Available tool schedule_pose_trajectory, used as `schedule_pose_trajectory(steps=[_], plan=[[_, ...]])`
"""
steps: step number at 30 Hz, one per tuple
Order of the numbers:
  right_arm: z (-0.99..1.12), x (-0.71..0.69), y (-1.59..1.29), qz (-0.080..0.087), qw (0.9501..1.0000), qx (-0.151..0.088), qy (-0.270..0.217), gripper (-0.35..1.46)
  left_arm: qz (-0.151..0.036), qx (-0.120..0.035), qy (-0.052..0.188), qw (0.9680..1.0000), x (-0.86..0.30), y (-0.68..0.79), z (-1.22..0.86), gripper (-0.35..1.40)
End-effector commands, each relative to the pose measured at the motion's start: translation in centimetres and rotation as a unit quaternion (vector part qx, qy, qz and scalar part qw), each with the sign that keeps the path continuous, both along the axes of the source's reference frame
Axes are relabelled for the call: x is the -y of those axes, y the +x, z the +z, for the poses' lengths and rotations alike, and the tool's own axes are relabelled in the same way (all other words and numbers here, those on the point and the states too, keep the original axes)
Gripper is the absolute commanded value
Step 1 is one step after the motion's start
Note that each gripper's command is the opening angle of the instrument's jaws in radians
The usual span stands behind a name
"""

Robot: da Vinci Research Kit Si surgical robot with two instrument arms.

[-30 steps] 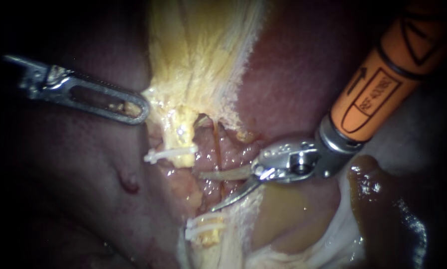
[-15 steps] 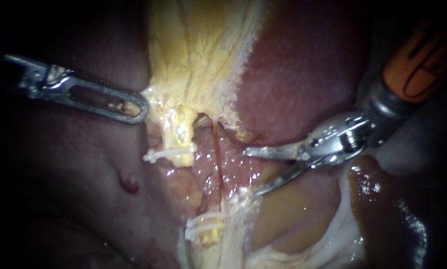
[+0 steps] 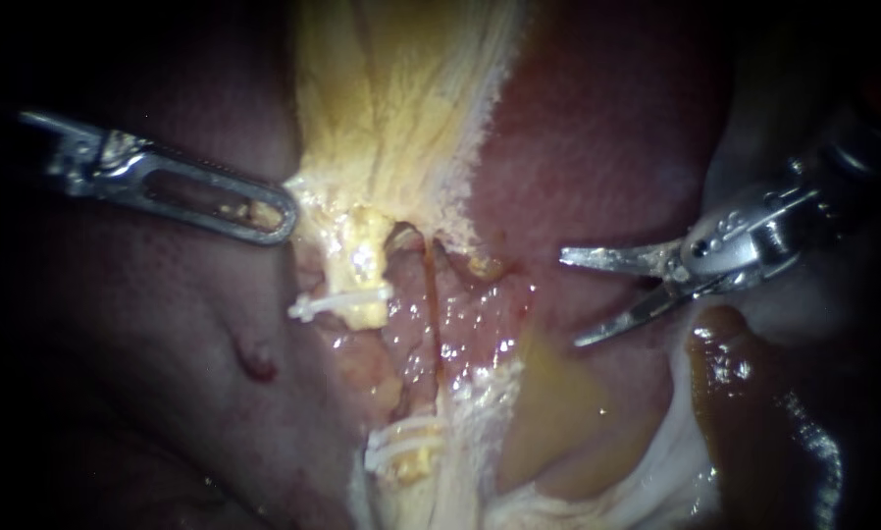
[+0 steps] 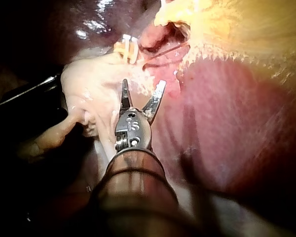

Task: Go back from the cut left tube

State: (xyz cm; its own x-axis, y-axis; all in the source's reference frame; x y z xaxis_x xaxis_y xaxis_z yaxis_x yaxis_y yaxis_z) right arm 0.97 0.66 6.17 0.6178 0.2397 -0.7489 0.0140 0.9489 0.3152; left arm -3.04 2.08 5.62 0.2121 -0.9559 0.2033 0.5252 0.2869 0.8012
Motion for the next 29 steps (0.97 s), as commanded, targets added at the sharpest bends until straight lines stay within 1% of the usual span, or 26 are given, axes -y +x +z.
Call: schedule_pose_trajectory(steps=[1, 5, 9, 11, 15, 19, 29], plan=[[0.01, 0.01, 0.00, -0.002, 1.0000, -0.001, -0.002, 1.45, 0.001, 0.000, 0.000, 1.0000, 0.01, -0.03, 0.03, -0.35], [0.03, 0.00, -0.02, -0.002, 1.0000, -0.001, -0.002, 1.45, 0.002, 0.003, 0.001, 1.0000, 0.04, -0.21, 0.14, -0.35], [0.04, 0.00, -0.04, -0.002, 1.0000, -0.001, -0.002, 1.45, 0.005, 0.003, 0.003, 1.0000, 0.04, -0.40, 0.27, -0.35], [0.04, 0.00, -0.05, -0.002, 1.0000, -0.001, -0.002, 1.45, 0.008, 0.005, 0.004, 0.9999, 0.05, -0.49, 0.37, -0.35], [0.04, 0.00, -0.06, -0.004, 1.0000, -0.002, -0.004, 1.45, 0.015, 0.002, 0.005, 0.9999, 0.05, -0.62, 0.58, -0.35], [0.04, 0.00, -0.07, -0.004, 1.0000, -0.002, -0.004, 1.45, 0.019, 0.002, 0.005, 0.9998, 0.04, -0.63, 0.69, -0.35], [0.04, 0.00, -0.07, -0.004, 1.0000, -0.002, -0.004, 1.45, 0.020, 0.001, 0.005, 0.9998, 0.03, -0.63, 0.70, -0.35]])
